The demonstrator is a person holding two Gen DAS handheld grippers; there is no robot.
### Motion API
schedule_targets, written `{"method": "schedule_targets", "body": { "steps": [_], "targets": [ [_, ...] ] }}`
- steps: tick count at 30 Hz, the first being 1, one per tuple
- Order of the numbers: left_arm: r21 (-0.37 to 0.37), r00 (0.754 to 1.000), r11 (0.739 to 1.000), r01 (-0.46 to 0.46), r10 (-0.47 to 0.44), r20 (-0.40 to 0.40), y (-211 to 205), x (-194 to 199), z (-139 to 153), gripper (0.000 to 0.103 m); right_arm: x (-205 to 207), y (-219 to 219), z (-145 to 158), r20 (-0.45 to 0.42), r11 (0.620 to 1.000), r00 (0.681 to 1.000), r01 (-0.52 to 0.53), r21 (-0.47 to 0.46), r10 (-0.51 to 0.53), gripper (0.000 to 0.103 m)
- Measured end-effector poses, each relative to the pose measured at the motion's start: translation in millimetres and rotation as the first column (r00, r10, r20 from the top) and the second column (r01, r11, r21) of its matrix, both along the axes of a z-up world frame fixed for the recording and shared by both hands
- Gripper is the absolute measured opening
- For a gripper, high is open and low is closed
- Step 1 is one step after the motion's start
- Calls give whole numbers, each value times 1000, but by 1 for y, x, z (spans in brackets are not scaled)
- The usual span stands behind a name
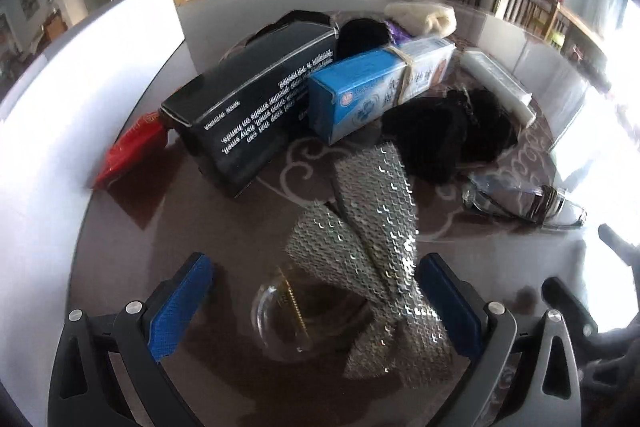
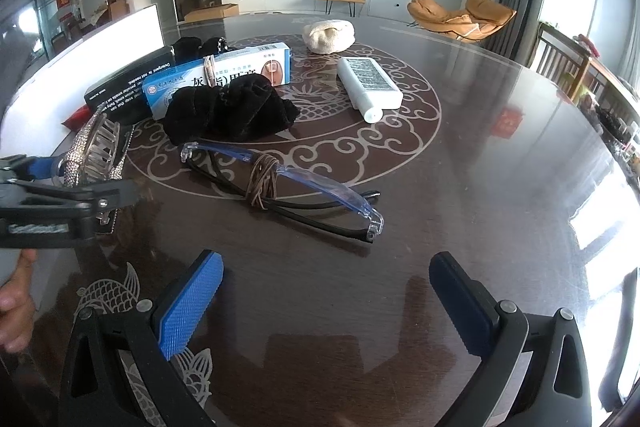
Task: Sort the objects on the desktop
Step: 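Move the left gripper down around the silver rhinestone bow hair clip, then close the left gripper on the bow hair clip and lift it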
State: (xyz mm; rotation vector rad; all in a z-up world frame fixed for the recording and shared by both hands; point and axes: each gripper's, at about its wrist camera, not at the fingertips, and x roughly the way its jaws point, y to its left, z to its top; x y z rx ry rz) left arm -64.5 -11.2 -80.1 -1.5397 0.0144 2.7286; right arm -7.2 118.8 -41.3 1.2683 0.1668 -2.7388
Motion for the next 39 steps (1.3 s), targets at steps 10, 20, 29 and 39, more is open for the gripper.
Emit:
{"method": "schedule_targets", "body": {
  "steps": [10, 20, 29, 39],
  "targets": [
    [1, 999, 1000, -2, 2, -44, -3, 6, 1, 103, -1, 0, 0, 4, 1000, 1000, 0, -2, 0, 103],
    [1, 999, 1000, 4, -4, -52, -4, 1, 0, 103, -2, 0, -1, 11, 1000, 1000, 3, -2, -3, 103],
    [0, 998, 1000, 2, -2, -56, -4, -1, 0, 103, -1, 1, -1, 10, 1000, 1000, 9, -4, -9, 103],
    [-4, 994, 996, 89, -89, -69, -20, 3, 6, 77, -1, 2, -2, 19, 1000, 1000, 8, -9, -8, 103]
  ]
}}
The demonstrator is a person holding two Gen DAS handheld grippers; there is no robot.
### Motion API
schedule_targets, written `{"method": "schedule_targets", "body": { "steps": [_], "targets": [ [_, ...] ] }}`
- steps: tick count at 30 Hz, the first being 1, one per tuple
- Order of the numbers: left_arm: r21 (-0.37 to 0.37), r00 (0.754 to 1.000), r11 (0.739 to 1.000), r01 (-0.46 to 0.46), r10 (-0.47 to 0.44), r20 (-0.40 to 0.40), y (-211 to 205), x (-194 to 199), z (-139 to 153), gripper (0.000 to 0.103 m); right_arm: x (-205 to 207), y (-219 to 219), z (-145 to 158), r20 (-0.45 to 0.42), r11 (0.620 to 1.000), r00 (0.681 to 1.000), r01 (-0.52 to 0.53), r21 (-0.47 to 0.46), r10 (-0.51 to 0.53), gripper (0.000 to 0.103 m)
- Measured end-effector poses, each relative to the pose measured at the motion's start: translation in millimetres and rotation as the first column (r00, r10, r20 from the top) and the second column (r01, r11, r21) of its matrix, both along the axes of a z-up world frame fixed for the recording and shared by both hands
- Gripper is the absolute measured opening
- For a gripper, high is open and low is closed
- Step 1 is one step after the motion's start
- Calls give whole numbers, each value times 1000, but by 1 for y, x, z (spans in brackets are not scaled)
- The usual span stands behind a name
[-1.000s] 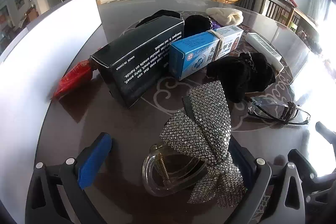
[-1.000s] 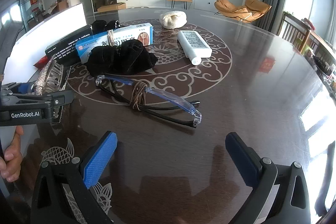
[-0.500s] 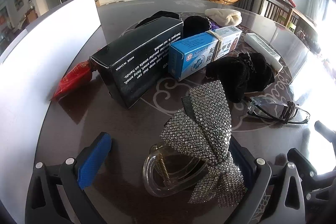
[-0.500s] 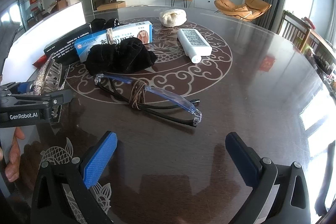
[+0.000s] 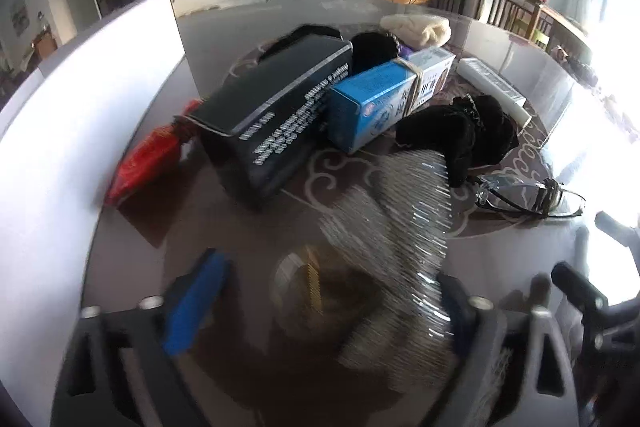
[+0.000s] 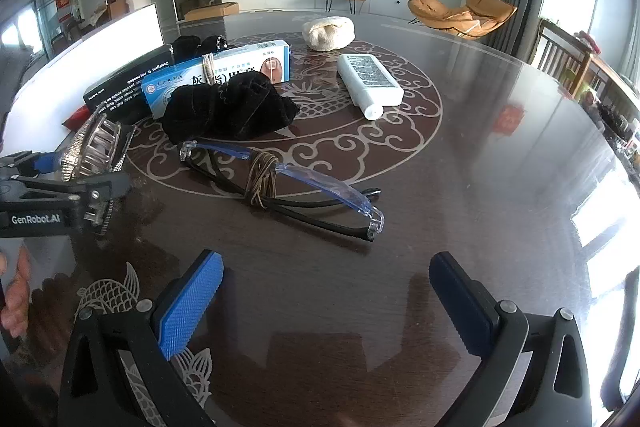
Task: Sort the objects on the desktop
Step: 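Close the left gripper on the bow hair clip and lift it, then grasp the clear blue-armed glasses with the right gripper while the left holds the bow clip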
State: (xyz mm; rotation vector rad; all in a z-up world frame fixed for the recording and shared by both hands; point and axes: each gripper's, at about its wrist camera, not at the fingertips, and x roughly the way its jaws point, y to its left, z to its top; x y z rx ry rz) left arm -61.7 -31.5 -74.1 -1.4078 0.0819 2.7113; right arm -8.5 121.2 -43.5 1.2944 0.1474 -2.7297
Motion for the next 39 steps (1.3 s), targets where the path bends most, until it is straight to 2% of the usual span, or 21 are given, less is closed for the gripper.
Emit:
{"method": "schedule_targets", "body": {
  "steps": [1, 2, 4, 8, 11, 13, 16, 19, 21, 22, 24, 26, 29, 32, 33, 34, 35, 36, 37, 38, 39],
  "targets": [
    [0, 1000, 1000, 9, -9, -7, -3, 2, 2, 62, 0, 0, 0, 1, 1000, 1000, 0, -2, 0, 103],
    [-1, 1000, 1000, 18, -18, -11, -6, 5, 4, 52, 0, 0, 0, 1, 1000, 1000, 1, -3, -1, 103],
    [10, 999, 1000, 29, -29, -13, -13, 8, 5, 50, 0, 1, 0, 1, 1000, 1000, 8, -4, -8, 103],
    [12, 998, 998, 55, -55, -37, -21, 18, 6, 50, -3, 6, -2, 28, 999, 999, 30, -28, -29, 103],
    [13, 996, 997, 76, -75, -45, -25, 26, 5, 50, -3, 7, -1, 37, 999, 999, 5, -36, -3, 103],
    [13, 994, 995, 98, -97, -45, -26, 31, 5, 50, -6, 8, 1, 49, 996, 997, -55, -64, 58, 103],
    [14, 989, 990, 142, -141, -39, -27, 38, 4, 50, -20, 3, 3, 100, 990, 985, -141, -15, 142, 103],
    [11, 984, 984, 178, -177, -30, -25, 40, 5, 51, -37, -10, 14, 87, 969, 966, -247, 20, 244, 103],
    [7, 981, 981, 193, -193, -22, -24, 43, 5, 51, -45, -22, 20, 34, 935, 937, -350, 56, 348, 103],
    [8, 980, 980, 199, -199, -16, -23, 43, 5, 53, -50, -29, 20, 25, 914, 917, -399, 78, 398, 103],
    [9, 976, 976, 216, -216, -1, -21, 41, 5, 59, -61, -39, 13, 79, 892, 897, -441, 98, 434, 103],
    [7, 972, 972, 234, -234, 13, -16, 42, 4, 72, -66, -50, 3, 132, 866, 870, -489, 103, 476, 103],
    [-11, 967, 967, 253, -253, 19, -8, 38, 2, 84, -66, -59, 3, 132, 850, 853, -518, 94, 505, 103],
    [4, 967, 968, 252, -252, 22, -3, 33, 2, 82, -72, -59, 0, 173, 873, 863, -487, 33, 475, 103],
    [6, 969, 969, 247, -247, 19, -2, 32, 3, 77, -76, -56, -2, 201, 886, 869, -463, 1, 453, 103],
    [2, 971, 971, 241, -241, 9, -1, 30, 4, 59, -78, -55, -2, 212, 896, 875, -445, 0, 435, 101],
    [18, 971, 971, 239, -239, 4, -1, 29, 7, 53, -77, -54, 0, 215, 900, 878, -437, -2, 427, 89],
    [26, 972, 972, 235, -235, 8, -1, 28, 8, 51, -75, -52, 6, 202, 905, 886, -426, -4, 418, 51],
    [35, 973, 973, 228, -229, 9, -2, 28, 9, 51, -76, -48, 12, 199, 911, 890, -412, -30, 409, 27],
    [44, 975, 974, 221, -222, 9, -3, 28, 9, 50, -78, -42, 15, 209, 917, 893, -392, -75, 399, 22],
    [49, 977, 976, 213, -214, 3, -4, 30, 10, 50, -80, -38, 19, 214, 921, 896, -374, -107, 389, 21]
  ]
}}
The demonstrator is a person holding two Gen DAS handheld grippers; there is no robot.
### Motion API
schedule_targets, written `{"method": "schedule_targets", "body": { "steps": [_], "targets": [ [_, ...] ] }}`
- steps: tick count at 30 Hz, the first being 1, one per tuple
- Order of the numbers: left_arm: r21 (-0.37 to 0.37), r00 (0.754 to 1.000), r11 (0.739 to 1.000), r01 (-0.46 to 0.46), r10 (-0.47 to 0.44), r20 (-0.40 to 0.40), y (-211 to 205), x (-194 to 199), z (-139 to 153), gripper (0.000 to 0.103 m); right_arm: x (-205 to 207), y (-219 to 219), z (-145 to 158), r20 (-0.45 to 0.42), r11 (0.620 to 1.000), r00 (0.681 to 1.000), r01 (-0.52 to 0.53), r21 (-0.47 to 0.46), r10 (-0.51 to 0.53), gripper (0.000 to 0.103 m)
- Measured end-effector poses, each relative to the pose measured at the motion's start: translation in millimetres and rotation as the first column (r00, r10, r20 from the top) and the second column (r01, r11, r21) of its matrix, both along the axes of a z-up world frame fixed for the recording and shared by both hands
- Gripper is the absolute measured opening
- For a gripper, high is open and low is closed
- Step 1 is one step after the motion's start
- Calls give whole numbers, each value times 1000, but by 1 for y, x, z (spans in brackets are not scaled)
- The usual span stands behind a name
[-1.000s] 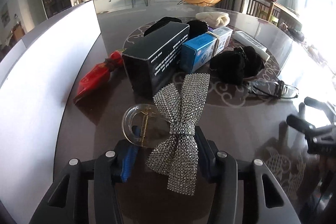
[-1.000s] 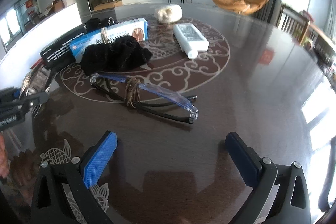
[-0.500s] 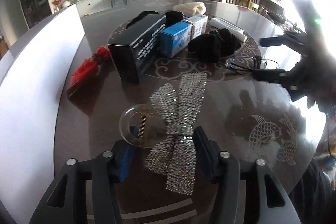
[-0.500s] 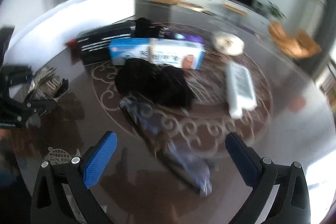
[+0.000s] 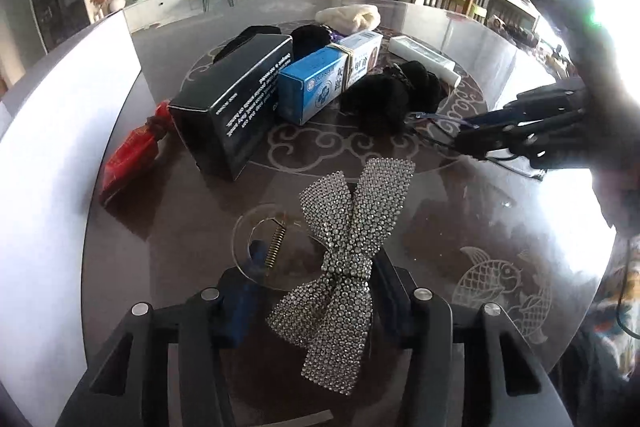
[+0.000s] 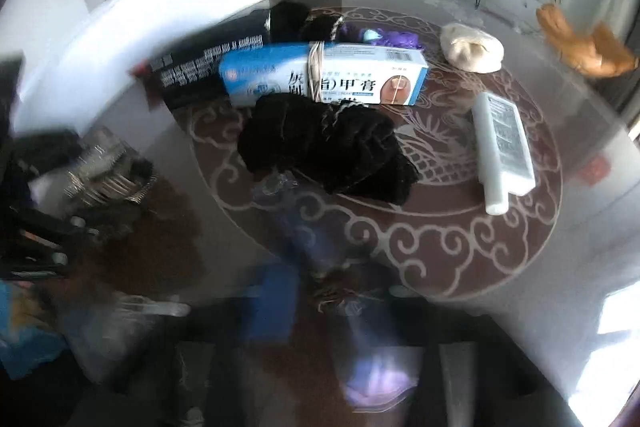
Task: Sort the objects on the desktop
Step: 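Grasp the clear blue-armed glasses with the right gripper while the left holds the bow clip, then carry both items over the brown-floored bin and open both grippers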
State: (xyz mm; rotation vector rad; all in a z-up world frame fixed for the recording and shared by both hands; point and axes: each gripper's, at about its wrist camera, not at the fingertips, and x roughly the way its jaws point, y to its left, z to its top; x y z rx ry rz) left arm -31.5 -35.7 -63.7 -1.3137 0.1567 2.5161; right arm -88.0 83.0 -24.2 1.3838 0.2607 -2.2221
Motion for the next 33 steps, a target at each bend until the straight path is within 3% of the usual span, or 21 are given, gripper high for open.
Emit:
{"method": "schedule_targets", "body": {
  "steps": [7, 13, 19, 24, 26, 29, 33],
  "targets": [
    [91, 998, 995, -39, 44, -52, -12, 21, 25, 50, 17, 17, 20, 87, 995, 995, 61, -81, -54, 21],
    [198, 988, 976, -88, 111, -107, -50, 42, 78, 50, 30, -9, 56, 104, 982, 993, 72, -172, -55, 21],
    [252, 959, 944, -213, 252, -133, -143, 60, 132, 50, 24, -97, 112, 65, 932, 997, -13, -363, 39, 21],
    [181, 897, 894, -411, 431, -95, -236, 62, 130, 50, 13, -215, 143, 30, 866, 990, -105, -488, 137, 21],
    [160, 867, 861, -482, 495, -50, -272, 60, 119, 50, 12, -265, 143, 36, 852, 984, -134, -506, 176, 21],
    [123, 836, 829, -545, 549, 4, -302, 56, 101, 50, 13, -319, 127, 47, 863, 979, -152, -481, 199, 21],
    [59, 817, 815, -576, 572, 68, -317, 50, 82, 51, 13, -363, 89, 83, 907, 980, -131, -401, 179, 21]
  ]
}}
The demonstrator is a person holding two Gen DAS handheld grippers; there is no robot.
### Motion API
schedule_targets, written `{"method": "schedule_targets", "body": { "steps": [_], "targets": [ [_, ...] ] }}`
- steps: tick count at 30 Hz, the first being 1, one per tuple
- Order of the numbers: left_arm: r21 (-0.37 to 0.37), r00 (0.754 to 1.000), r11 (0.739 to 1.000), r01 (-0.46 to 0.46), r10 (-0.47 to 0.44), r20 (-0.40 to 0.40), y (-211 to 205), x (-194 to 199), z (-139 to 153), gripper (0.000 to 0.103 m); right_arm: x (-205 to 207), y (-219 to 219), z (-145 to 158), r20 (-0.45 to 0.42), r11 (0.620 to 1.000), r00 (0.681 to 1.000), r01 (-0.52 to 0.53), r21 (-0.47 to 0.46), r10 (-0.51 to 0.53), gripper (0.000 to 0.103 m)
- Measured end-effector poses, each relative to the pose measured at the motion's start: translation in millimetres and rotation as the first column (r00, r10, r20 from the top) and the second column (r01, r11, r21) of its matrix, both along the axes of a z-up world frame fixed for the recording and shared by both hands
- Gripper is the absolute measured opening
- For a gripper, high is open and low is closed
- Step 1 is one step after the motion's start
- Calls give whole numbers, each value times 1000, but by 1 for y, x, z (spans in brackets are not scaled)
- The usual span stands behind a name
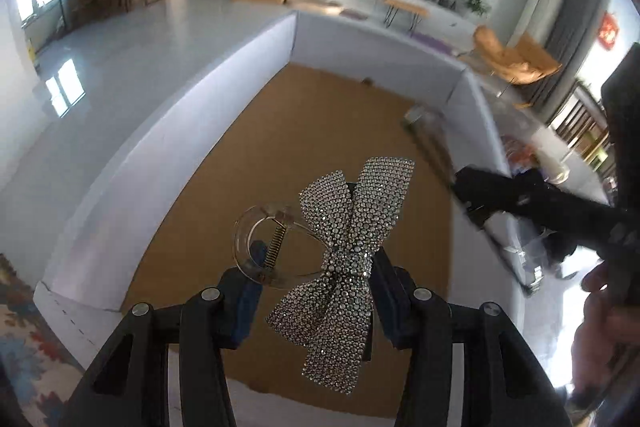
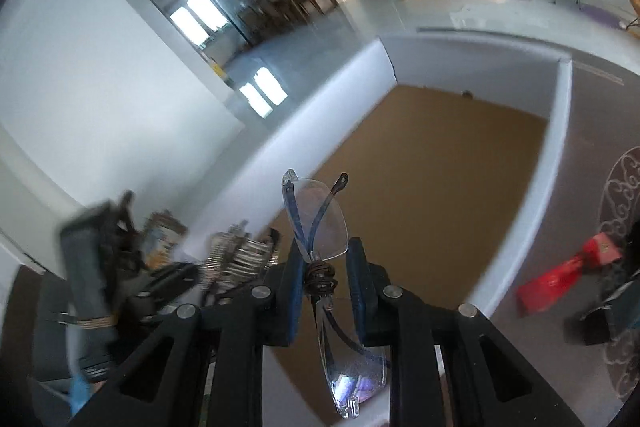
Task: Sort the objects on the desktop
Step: 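Carry both items over the brown-floored bin and open both grippers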
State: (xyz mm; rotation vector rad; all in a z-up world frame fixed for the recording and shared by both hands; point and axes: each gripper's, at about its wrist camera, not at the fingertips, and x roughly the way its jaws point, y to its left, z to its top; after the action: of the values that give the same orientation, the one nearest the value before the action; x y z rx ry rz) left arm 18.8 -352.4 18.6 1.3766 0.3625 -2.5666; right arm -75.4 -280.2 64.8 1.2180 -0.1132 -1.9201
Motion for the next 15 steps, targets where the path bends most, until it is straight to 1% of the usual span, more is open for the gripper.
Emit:
{"method": "schedule_targets", "body": {
  "steps": [1, 3, 4, 5, 6, 7, 8, 9, 11, 12, 13, 14, 15],
  "targets": [
    [-12, 1000, 1000, -3, 4, 22, 1, -2, -4, 52, -1, -6, -11, 23, 1000, 1000, 4, 24, -4, 22],
    [-42, 998, 999, -10, 12, 58, 1, -1, -11, 61, -2, -12, -27, 34, 997, 999, 7, 82, -10, 26],
    [-48, 998, 999, -13, 16, 59, 2, -1, -13, 73, 1, -13, -26, 8, 996, 1000, 1, 87, -1, 30],
    [-54, 999, 998, -21, 24, 49, 2, 2, -14, 79, 4, -13, -24, -28, 995, 1000, 4, 99, -1, 50],
    [-58, 999, 998, -28, 31, 40, 11, 7, -15, 85, 4, -9, -21, -42, 995, 999, 12, 95, -8, 68],
    [-60, 999, 998, -36, 38, 31, 11, 9, -14, 85, 4, -5, -18, -51, 997, 999, 18, 73, -14, 71],
    [-60, 999, 997, -42, 43, 22, 13, 11, -13, 85, 7, 4, -12, -59, 999, 998, 26, 33, -24, 71],
    [-57, 999, 997, -45, 45, 5, 15, 14, -9, 85, 8, 11, -8, -73, 999, 997, 33, 15, -32, 71],
    [-53, 999, 998, -41, 39, -39, 24, 20, 2, 85, 13, 36, 10, -139, 998, 989, 57, -1, -57, 75],
    [-55, 997, 998, -32, 28, -67, 32, 23, 10, 85, 18, 49, 15, -181, 997, 981, 72, -2, -71, 81],
    [-55, 996, 998, -16, 10, -94, 43, 24, 17, 85, 23, 69, 19, -245, 995, 965, 104, 7, -99, 85],
    [-51, 992, 999, 18, -24, -127, 59, 29, 26, 85, 31, 88, 24, -295, 990, 947, 138, 21, -126, 94],
    [-44, 988, 998, 48, -54, -147, 69, 28, 31, 85, 34, 106, 22, -336, 984, 930, 175, 38, -152, 99]
  ]
}}
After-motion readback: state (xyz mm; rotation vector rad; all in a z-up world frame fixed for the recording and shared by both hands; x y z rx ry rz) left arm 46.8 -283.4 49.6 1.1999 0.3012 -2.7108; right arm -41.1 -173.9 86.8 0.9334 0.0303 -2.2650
